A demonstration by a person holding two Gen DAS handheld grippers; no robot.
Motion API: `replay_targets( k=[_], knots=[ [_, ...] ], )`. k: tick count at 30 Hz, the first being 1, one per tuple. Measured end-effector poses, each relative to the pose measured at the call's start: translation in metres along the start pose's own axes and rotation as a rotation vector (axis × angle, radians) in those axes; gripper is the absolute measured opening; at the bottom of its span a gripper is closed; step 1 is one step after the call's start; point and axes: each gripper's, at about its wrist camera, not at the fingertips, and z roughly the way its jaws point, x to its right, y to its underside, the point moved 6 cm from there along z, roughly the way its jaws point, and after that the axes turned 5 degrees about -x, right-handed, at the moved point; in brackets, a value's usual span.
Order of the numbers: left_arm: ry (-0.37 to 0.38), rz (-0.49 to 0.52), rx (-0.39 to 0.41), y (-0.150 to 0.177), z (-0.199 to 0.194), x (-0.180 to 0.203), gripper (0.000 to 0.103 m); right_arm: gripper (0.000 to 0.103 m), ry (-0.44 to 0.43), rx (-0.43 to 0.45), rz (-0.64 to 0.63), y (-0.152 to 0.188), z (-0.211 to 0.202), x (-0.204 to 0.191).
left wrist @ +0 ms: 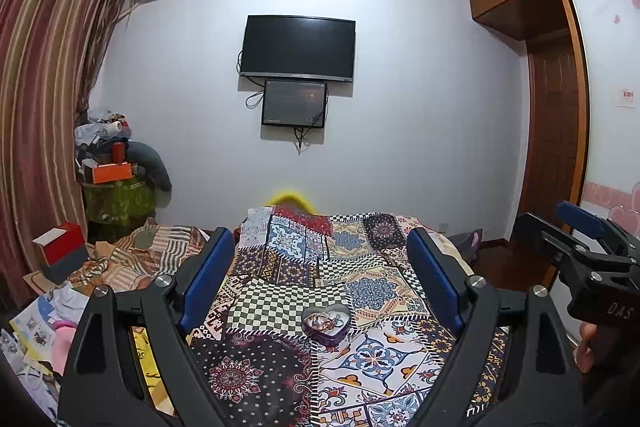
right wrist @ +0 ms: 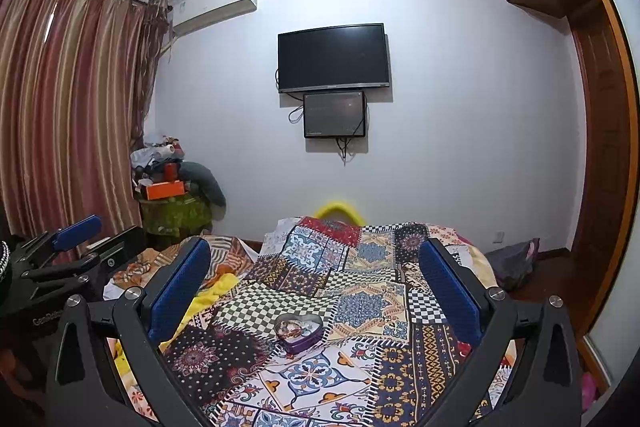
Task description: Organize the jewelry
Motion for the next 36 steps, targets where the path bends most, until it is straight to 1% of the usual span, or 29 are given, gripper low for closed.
replay_targets(
  k=[10, 18, 36],
  knots=[
    [0.006, -0.002, -0.004, 0.001, 0.002, 0.000, 0.088, 0.103, -0.003, -0.009, 0.016, -0.002, -0.001, 0.003],
    [0.004, 0.029, -0.009, 0.004, 0.004, 0.005, 0.088, 0.103, -0.004, -0.011, 0.022, -0.002, -0.003, 0.005],
    [0.044, 0.030, -0.025, 0.005, 0.009, 0.011, 0.088, 0.103, -0.001, -0.014, 0.039, -0.002, -0.003, 0.008]
  ],
)
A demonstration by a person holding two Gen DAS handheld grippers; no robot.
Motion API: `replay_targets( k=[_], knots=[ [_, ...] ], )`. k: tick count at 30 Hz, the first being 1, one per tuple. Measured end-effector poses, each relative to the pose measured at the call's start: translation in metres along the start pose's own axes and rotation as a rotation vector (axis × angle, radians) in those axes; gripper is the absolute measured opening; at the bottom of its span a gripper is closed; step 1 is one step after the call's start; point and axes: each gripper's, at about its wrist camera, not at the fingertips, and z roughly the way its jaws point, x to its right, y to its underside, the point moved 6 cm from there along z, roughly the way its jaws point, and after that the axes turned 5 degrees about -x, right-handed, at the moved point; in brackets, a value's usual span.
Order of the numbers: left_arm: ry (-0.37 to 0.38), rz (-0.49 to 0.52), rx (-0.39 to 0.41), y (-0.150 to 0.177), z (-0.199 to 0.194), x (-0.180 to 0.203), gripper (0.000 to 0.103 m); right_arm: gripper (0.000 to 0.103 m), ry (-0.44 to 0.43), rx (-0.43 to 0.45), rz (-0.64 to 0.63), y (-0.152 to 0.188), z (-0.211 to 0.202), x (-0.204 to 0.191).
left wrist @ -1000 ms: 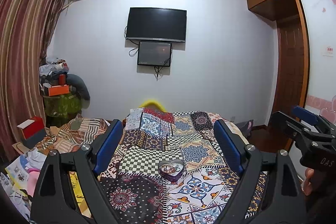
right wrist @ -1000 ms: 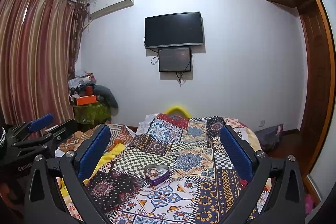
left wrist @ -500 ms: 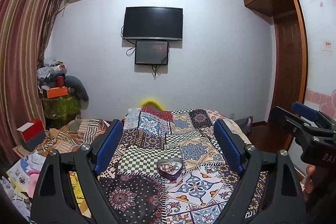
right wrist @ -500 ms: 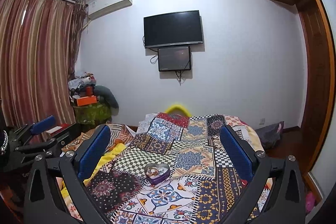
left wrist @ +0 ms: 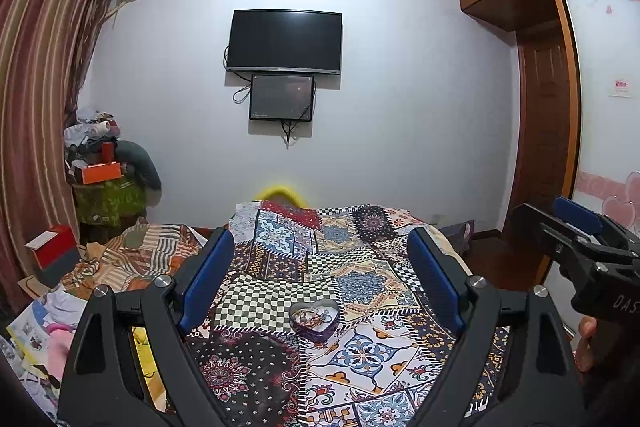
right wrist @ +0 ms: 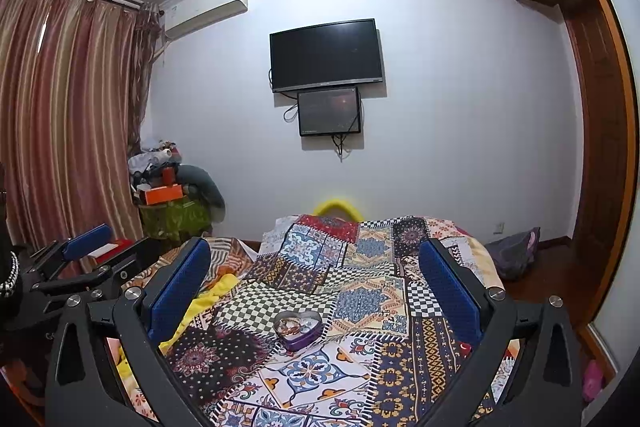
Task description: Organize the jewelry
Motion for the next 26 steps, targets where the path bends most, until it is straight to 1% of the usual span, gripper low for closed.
replay_targets(
  k=[12, 26],
  knots=[
    [0.008, 0.005, -0.015, 0.0024, 0.0038, 0.0017, 0.088, 0.103, -0.005, -0.002, 0.005, 0.0011, 0.0006, 0.0004],
    [0.003, 0.009, -0.016, 0.0044, 0.0071, 0.0016, 0.088, 0.103, 0.001, -0.025, 0.006, 0.0057, 0.0077, 0.0018]
  ],
)
